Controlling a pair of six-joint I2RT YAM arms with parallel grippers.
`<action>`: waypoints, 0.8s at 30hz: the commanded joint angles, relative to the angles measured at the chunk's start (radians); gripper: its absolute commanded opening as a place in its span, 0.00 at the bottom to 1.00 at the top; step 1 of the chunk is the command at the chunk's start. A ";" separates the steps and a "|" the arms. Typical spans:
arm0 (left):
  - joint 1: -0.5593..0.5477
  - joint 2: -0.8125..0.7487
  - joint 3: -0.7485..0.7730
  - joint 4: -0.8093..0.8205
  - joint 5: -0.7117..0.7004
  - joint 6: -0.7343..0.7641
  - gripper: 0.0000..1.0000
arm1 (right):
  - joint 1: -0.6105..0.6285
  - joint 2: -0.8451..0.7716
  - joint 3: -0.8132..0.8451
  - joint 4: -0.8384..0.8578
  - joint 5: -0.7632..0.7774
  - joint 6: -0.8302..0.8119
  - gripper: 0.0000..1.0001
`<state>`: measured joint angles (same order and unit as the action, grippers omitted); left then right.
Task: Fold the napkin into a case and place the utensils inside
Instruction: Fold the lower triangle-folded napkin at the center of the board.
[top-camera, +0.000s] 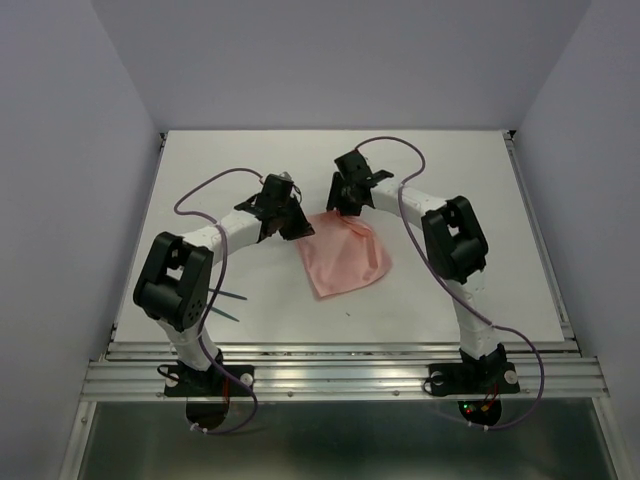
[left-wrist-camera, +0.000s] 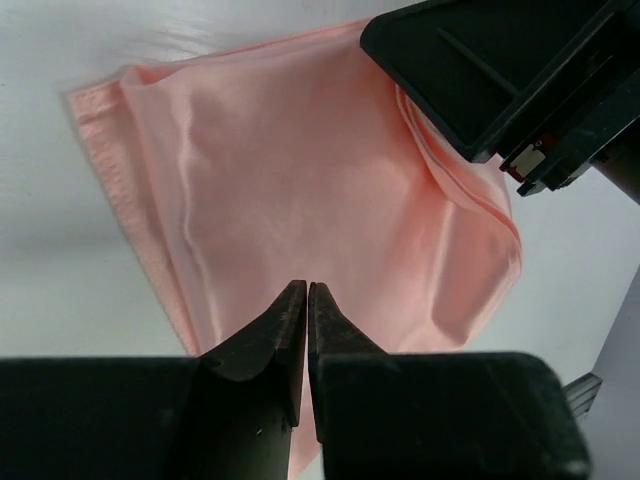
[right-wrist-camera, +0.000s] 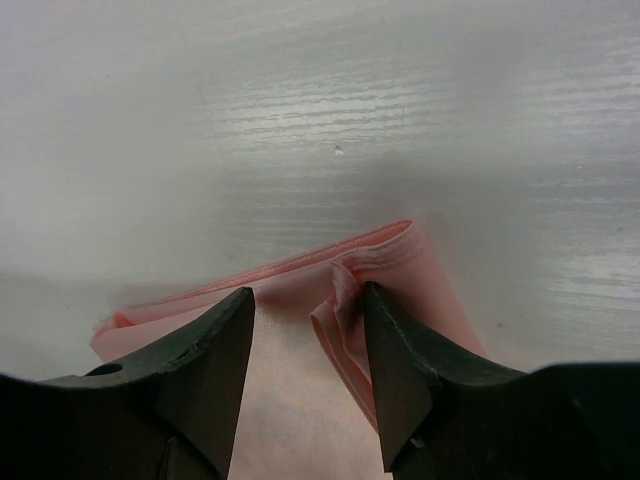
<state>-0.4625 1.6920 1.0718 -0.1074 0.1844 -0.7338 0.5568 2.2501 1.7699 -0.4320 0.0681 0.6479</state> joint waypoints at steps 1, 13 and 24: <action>0.005 0.018 0.028 0.096 0.050 -0.044 0.16 | -0.024 0.016 -0.021 -0.004 -0.126 0.096 0.53; 0.007 0.106 -0.016 0.359 0.179 -0.177 0.16 | -0.035 0.026 -0.067 0.064 -0.278 0.288 0.45; 0.018 0.176 0.030 0.390 0.171 -0.194 0.15 | -0.035 0.043 -0.095 0.087 -0.292 0.329 0.09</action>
<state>-0.4576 1.8782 1.0630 0.2420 0.3485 -0.9226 0.5140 2.2654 1.7000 -0.3466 -0.2169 0.9665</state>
